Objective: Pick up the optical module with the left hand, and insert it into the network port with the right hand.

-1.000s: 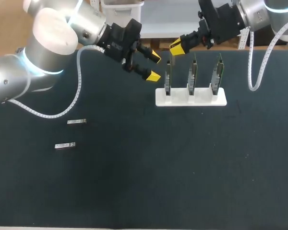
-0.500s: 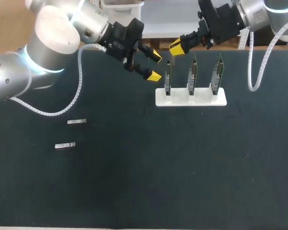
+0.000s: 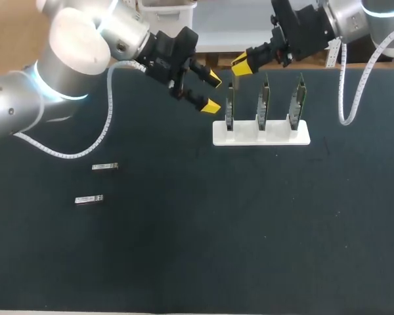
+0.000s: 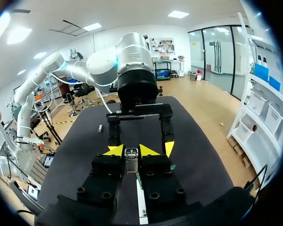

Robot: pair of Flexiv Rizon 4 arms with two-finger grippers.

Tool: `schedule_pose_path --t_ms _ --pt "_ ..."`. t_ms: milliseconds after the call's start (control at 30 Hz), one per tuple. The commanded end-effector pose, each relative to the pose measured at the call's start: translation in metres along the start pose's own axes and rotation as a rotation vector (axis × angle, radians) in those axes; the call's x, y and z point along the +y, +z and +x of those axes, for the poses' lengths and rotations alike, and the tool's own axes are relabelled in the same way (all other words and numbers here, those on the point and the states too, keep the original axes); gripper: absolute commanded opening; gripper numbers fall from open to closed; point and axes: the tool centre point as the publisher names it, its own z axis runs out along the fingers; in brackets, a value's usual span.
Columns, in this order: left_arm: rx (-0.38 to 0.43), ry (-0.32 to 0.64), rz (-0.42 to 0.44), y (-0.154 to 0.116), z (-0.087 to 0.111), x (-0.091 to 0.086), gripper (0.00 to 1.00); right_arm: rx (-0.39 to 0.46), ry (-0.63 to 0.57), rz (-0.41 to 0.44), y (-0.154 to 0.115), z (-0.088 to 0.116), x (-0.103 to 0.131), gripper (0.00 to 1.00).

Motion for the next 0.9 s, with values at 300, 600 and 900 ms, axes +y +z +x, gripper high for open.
schedule_pose_path --t_ms 300,600,900 --pt "0.008 -0.002 0.005 0.000 -0.002 0.002 1.00 0.002 -0.043 0.002 -0.002 -0.012 -0.011 0.00" --pt "0.008 -0.002 0.005 0.000 -0.002 0.002 1.00 0.002 -0.068 -0.013 0.002 -0.015 -0.015 0.00" --pt "0.008 -0.002 0.005 0.000 -0.002 0.002 1.00 0.020 -0.056 -0.026 0.009 -0.010 -0.019 0.00"
